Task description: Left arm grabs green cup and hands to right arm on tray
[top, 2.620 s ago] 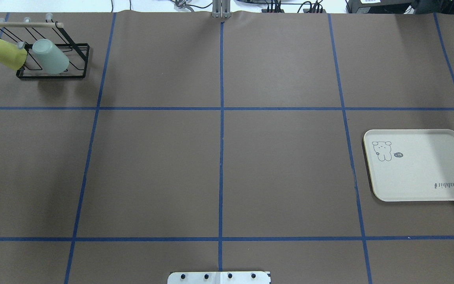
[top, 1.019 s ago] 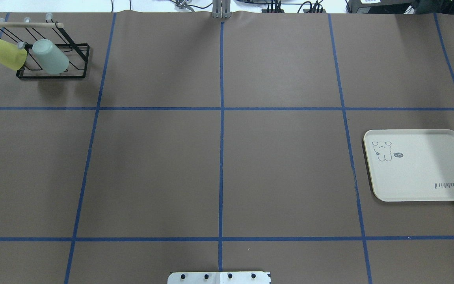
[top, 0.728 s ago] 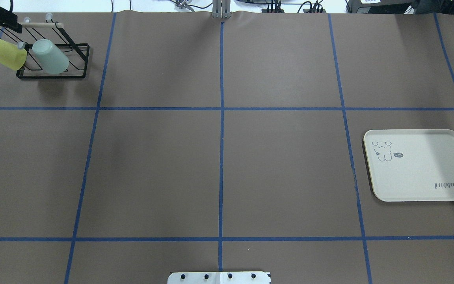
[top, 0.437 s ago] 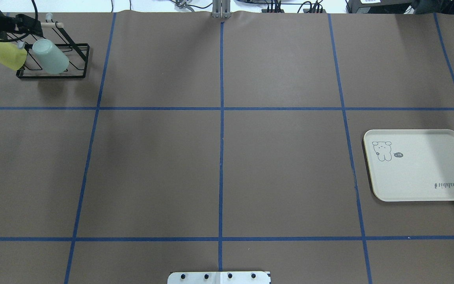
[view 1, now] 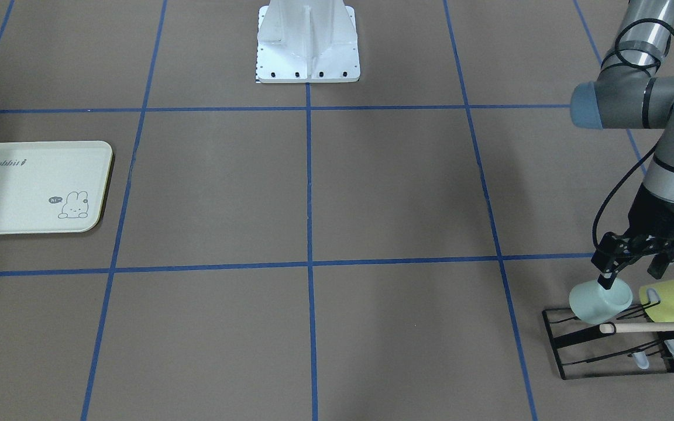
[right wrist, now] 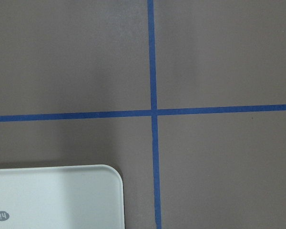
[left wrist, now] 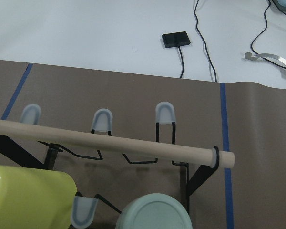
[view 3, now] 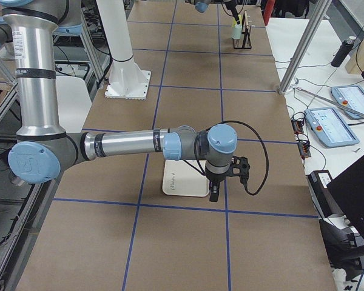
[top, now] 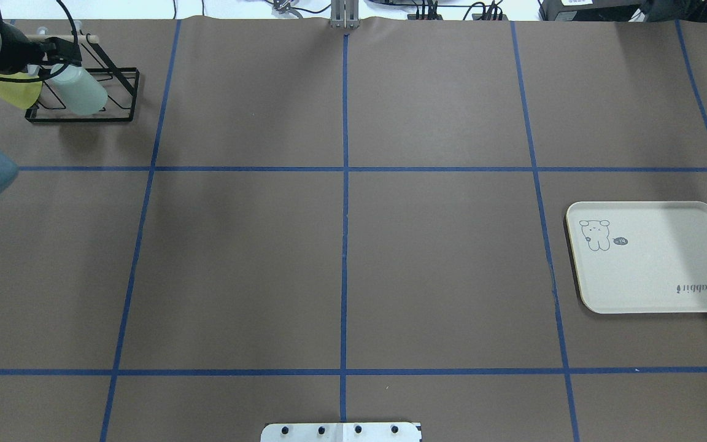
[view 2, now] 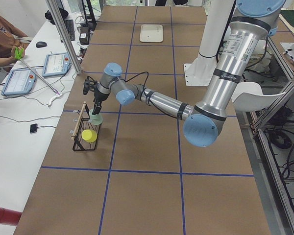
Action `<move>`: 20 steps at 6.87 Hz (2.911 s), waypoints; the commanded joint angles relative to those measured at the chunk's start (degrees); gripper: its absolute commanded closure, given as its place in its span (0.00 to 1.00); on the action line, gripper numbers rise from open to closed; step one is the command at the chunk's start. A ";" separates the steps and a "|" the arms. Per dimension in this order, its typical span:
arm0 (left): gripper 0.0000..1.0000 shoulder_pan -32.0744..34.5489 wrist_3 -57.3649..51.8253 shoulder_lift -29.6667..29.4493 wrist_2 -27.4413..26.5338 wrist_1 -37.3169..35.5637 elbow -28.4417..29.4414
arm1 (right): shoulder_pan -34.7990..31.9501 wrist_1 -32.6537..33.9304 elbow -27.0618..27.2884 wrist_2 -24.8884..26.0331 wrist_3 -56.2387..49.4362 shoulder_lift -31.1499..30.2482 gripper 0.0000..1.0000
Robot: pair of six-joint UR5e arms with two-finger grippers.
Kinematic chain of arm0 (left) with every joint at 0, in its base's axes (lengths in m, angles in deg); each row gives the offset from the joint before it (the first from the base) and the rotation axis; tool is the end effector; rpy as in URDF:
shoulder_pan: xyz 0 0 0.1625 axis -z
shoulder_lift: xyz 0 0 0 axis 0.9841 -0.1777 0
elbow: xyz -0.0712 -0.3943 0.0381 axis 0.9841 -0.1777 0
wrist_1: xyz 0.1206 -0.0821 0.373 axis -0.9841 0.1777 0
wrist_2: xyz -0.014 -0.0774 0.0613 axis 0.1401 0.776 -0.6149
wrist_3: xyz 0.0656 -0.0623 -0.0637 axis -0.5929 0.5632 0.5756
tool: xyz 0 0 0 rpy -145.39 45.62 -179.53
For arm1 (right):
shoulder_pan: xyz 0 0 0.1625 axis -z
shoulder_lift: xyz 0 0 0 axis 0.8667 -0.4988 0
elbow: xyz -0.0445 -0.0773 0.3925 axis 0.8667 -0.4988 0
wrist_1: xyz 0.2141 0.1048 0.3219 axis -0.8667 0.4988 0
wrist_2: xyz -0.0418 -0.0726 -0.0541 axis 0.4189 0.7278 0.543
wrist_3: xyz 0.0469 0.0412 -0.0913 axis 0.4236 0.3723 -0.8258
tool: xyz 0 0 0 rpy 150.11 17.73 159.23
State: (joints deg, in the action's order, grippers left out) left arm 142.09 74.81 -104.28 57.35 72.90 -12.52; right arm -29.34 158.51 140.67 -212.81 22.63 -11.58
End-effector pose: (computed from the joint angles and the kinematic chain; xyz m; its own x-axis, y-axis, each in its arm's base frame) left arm 0.2042 -0.6177 0.4248 0.6993 -0.1399 -0.7010 0.4560 0.8425 0.2868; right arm 0.0525 -0.4880 0.5897 0.7253 0.0491 0.6867 -0.0611 0.9981 -0.0068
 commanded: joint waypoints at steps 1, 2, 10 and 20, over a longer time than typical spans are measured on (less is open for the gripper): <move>0.00 -2.63 0.18 0.03 -3.49 0.78 1.64 | 0.03 0.06 -0.25 -0.15 0.10 0.00 0.00; 0.00 -4.04 0.18 0.03 -5.33 1.22 2.35 | 0.03 0.06 -0.17 -0.15 0.01 -0.08 0.00; 0.00 -4.93 -2.64 -0.85 -6.40 4.12 6.93 | 0.12 0.06 -0.43 0.02 -0.08 0.00 0.00; 0.30 -3.62 -3.08 -1.99 -6.32 4.03 6.93 | 0.12 0.06 -0.17 0.02 -0.08 0.00 0.00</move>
State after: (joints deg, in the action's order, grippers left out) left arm 138.41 71.50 -106.10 51.01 76.94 -5.50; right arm -29.22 158.57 140.41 -212.79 22.59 -11.57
